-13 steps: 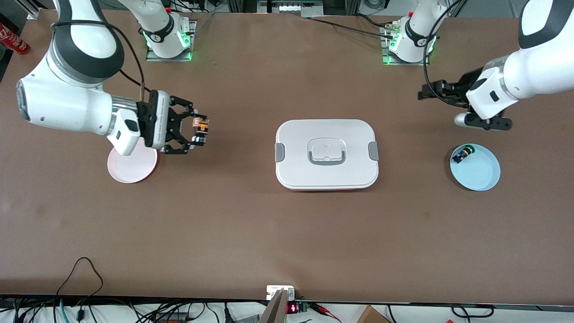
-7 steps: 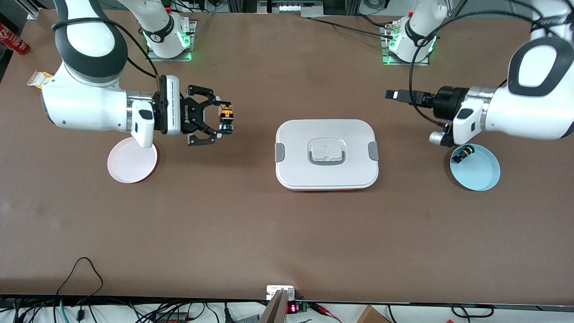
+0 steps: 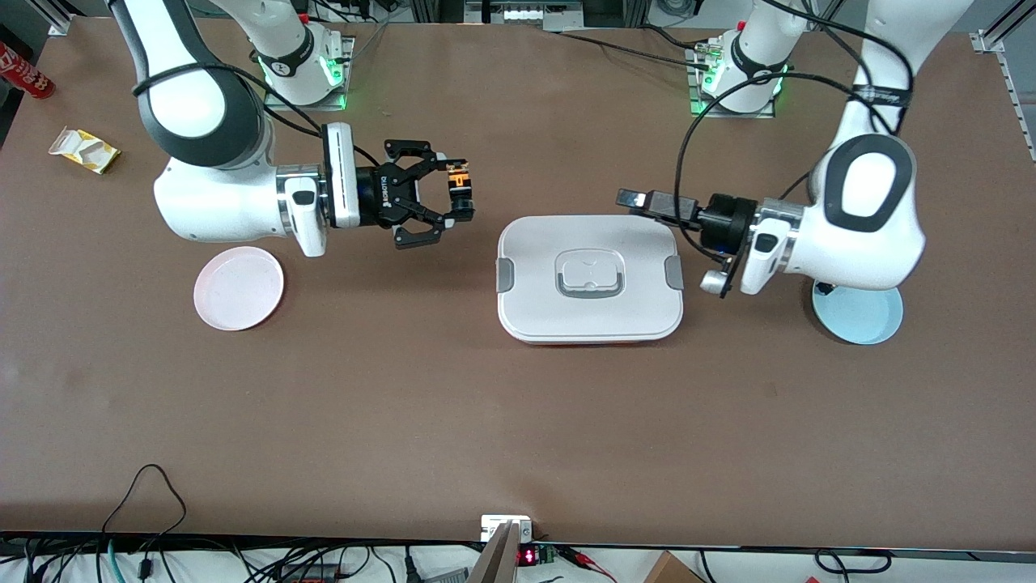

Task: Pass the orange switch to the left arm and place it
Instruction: 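Carry the switch over the box while the left gripper reaches toward it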

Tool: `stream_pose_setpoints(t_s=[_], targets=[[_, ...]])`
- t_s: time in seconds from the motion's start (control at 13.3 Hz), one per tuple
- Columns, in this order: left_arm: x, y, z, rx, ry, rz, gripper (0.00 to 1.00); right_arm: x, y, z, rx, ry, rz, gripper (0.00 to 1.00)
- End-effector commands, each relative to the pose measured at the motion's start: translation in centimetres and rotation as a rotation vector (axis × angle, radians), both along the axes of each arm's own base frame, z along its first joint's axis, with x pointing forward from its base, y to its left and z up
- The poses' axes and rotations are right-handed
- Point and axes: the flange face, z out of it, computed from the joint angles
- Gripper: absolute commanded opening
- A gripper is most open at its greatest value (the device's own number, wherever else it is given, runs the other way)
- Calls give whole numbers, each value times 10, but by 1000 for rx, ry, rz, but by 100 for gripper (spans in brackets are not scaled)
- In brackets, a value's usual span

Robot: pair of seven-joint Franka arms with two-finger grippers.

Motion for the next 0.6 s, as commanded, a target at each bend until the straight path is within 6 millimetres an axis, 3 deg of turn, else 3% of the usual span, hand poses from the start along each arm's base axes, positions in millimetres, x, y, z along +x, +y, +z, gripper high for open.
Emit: stream_pose_setpoints(t_s=[0.0, 0.22, 0.38, 0.53], targets=[[-5, -31, 6, -35, -49, 73, 100, -2, 17, -16, 92, -13, -20, 20], [-25, -92, 16, -117, -20, 97, 100, -4, 29, -24, 134, 14, -51, 20], [-29, -98, 19, -118, -24, 90, 100, -2, 32, -24, 158, 35, -98, 20], [-37, -118, 24, -94, -35, 117, 100, -4, 39, -27, 136, 36, -128, 20]])
